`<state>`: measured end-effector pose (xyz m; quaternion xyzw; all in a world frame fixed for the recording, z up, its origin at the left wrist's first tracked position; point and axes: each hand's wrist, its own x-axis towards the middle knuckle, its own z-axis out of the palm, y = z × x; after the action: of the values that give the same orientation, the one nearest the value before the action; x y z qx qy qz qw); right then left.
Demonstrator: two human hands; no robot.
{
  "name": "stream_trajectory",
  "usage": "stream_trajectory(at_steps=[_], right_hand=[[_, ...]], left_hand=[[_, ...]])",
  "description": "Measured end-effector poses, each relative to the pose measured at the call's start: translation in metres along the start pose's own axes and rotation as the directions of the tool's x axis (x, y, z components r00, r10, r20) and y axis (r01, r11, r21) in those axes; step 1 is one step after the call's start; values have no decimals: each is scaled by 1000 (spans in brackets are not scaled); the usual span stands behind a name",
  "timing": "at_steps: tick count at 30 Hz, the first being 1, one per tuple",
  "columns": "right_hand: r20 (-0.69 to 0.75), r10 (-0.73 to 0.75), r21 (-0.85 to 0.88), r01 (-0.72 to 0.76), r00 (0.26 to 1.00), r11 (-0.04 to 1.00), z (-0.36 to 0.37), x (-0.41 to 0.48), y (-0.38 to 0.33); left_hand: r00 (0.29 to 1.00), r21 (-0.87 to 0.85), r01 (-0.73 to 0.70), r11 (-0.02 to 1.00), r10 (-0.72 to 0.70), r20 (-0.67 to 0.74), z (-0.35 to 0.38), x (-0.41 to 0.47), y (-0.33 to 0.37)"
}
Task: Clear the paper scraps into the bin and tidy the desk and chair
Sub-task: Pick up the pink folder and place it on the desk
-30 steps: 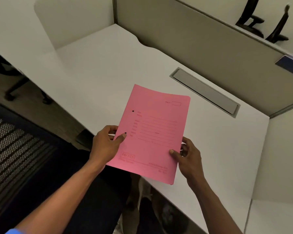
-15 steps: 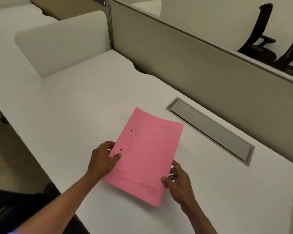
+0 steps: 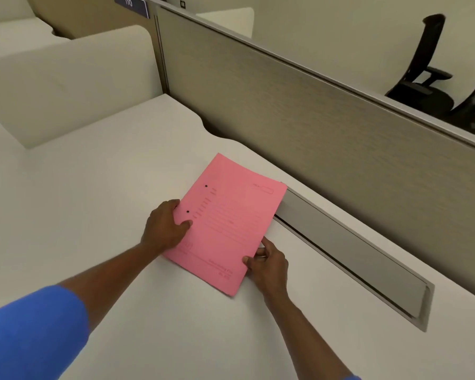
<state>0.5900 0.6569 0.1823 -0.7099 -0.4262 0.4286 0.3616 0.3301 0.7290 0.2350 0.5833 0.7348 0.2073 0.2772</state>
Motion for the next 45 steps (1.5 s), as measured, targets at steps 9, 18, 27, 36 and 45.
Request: stream_trajectory(at_steps=[9,18,27,36,45], right_hand=[[-114,20,-30,-23,993,999,24,65,-22],[-217,-20,-96,0,976,995,44,100,-32],[-250,-43,-212,-11,967,977,44,107,-46],[-253,-85,-292,8,964,956,48,107,-45],[-220,-88,-235,35,971,971,40,86,-30]], left_hand=[[987,170,-112,979,90,132,12,74,23],[965,441,-193,877,87,249,29,114,30],[956,482,-253,839,142,256,33,140,32],[951,508,-277,816,159,265,36,151,35],[920,422,-379,824,384,75,21,110,43]])
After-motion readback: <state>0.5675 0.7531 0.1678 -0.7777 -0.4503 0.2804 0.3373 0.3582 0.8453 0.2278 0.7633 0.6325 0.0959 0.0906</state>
